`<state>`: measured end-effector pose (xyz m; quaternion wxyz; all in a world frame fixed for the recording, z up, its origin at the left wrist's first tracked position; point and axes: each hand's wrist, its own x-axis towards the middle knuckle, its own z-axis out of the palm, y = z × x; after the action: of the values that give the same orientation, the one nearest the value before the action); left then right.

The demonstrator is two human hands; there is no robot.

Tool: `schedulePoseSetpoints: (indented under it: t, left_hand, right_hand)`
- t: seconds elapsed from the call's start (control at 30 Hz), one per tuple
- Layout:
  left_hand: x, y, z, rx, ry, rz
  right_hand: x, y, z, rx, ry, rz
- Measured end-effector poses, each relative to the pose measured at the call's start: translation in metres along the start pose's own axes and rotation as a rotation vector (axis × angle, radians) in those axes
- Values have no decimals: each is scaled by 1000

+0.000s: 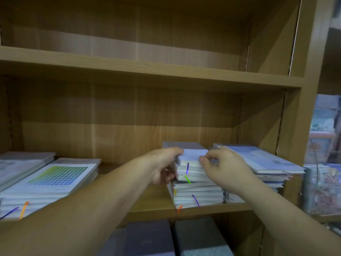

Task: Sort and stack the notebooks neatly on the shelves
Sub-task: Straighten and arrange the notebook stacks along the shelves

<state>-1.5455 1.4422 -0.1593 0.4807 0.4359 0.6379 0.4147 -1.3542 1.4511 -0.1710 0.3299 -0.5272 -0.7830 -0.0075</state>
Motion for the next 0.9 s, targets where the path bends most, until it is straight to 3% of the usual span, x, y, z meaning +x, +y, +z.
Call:
schedulePoseSetpoints:
  t: [0.13, 0.27, 0.37, 0.47, 0.57, 0.67, 0.9]
  left_hand:
    - [1, -3, 6, -39, -4, 58]
    - [-11, -6, 8, -304, -45, 145]
    - [-24, -14, -6, -426, 12, 223]
    - [-45, -28, -38, -454, 71, 343]
    - [-69, -49, -77, -373, 121, 481]
    - [-85, -75, -116, -209, 206, 566]
    - [-76, -125, -158, 181, 341, 644]
  right_hand:
    - [-7, -1, -3, 69, 32, 4]
    - [-11, -1, -8, 217, 28, 47]
    - [-14, -7, -16, 398, 61, 107]
    - [-17, -28, -16, 660, -44, 174]
    - [-18, -62, -3, 952, -254, 200]
    - [-14, -94, 27, 1059, -356, 153]
    - [-29, -131, 89, 903, -306, -3]
